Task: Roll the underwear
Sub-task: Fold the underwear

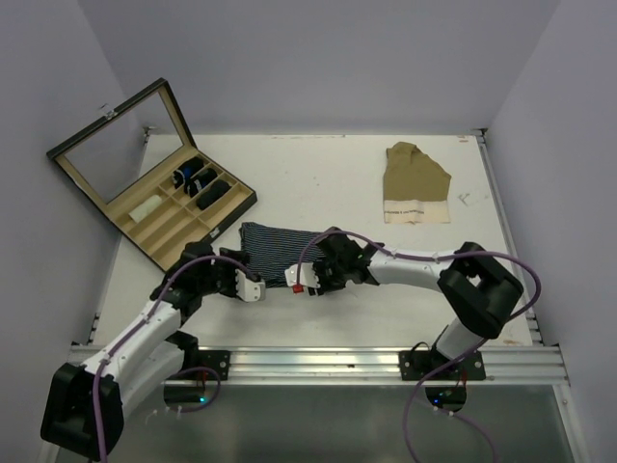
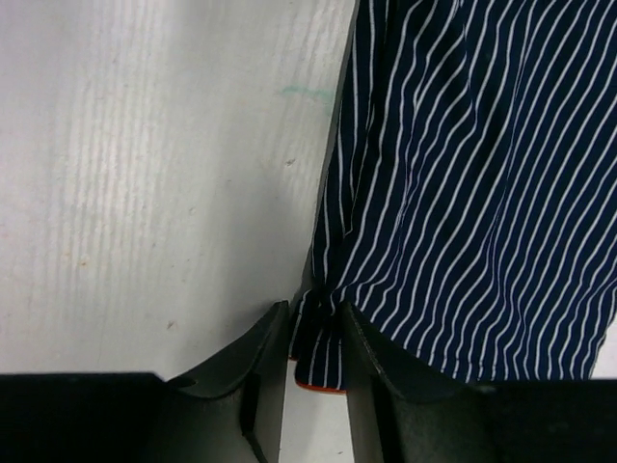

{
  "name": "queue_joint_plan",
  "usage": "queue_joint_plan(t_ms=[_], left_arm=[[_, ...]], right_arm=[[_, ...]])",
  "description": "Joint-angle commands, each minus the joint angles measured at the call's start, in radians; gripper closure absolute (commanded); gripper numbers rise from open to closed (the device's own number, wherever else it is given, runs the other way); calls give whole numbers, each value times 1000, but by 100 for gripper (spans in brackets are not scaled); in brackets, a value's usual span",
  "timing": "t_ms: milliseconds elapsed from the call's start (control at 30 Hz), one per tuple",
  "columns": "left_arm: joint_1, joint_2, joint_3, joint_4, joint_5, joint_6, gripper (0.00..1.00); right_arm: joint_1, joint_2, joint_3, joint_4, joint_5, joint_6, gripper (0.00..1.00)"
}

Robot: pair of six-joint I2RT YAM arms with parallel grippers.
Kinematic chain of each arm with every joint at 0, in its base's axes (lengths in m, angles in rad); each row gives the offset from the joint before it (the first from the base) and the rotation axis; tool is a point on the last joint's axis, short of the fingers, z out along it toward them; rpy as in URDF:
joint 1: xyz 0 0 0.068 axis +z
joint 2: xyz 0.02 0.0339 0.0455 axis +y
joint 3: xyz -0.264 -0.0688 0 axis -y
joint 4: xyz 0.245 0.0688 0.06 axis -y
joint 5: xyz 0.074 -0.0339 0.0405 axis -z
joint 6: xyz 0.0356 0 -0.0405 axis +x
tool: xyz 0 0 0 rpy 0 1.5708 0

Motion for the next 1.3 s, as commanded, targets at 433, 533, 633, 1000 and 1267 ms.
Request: queue_joint_plan(t_ms=[433, 533, 633, 1000, 1267], left_arm=[[-1, 169, 61, -284, 184, 326, 37], [-1, 212, 67, -237, 185, 332, 37], [-5, 272, 91, -245, 171, 358, 50], [-5, 341, 124, -351, 110, 424, 90], [-5, 329, 242, -636, 163, 455, 100]], right_arm=[[19, 48, 79, -101, 54, 20, 100], [19, 44, 82, -111, 37, 20, 100], [20, 45, 92, -124, 21, 23, 100], [16, 61, 163, -258, -73, 60, 100], [5, 45, 215, -374, -174, 109, 100]])
